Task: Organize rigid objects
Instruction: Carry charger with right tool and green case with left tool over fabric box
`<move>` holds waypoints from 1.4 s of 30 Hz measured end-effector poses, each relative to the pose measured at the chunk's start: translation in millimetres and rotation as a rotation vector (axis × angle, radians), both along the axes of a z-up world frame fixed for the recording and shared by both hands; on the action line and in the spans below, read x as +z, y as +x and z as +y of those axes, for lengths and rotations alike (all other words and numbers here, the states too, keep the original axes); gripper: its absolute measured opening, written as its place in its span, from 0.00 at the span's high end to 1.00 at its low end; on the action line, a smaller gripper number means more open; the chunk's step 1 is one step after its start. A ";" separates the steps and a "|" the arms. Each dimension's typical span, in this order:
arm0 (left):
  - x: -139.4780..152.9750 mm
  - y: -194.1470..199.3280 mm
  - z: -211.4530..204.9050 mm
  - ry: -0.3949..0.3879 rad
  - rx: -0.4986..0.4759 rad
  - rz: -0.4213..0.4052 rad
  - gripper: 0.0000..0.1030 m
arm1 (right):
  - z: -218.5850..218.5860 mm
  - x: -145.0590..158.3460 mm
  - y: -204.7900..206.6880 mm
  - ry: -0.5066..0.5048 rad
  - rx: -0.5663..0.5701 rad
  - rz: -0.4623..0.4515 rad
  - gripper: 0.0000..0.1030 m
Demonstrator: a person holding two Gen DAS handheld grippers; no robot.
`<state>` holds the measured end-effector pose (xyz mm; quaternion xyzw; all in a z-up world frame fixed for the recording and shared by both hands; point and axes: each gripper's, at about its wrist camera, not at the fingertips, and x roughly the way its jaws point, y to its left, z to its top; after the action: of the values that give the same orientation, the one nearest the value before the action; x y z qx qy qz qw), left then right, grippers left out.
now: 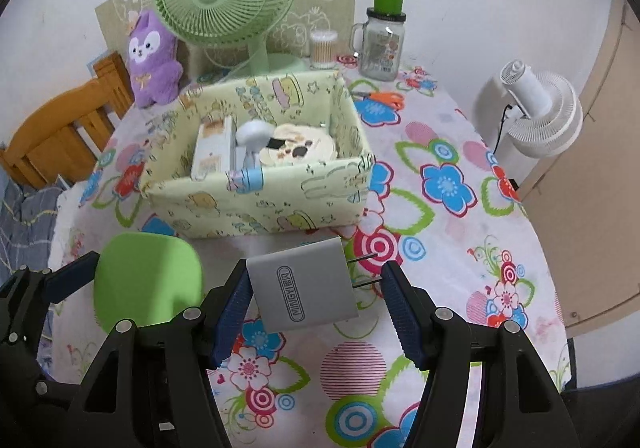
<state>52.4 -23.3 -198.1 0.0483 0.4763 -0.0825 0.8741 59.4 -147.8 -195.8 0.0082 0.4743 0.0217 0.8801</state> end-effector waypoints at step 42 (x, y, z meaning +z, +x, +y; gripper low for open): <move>25.2 93.4 -2.1 0.026 0.091 -0.019 0.07 | 7.6 14.7 119.1 0.060 0.146 0.025 0.35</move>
<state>145.8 -25.3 -172.9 0.0387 0.4709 -0.0359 0.8806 178.5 -140.3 -181.1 0.0000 0.4839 0.1000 0.8694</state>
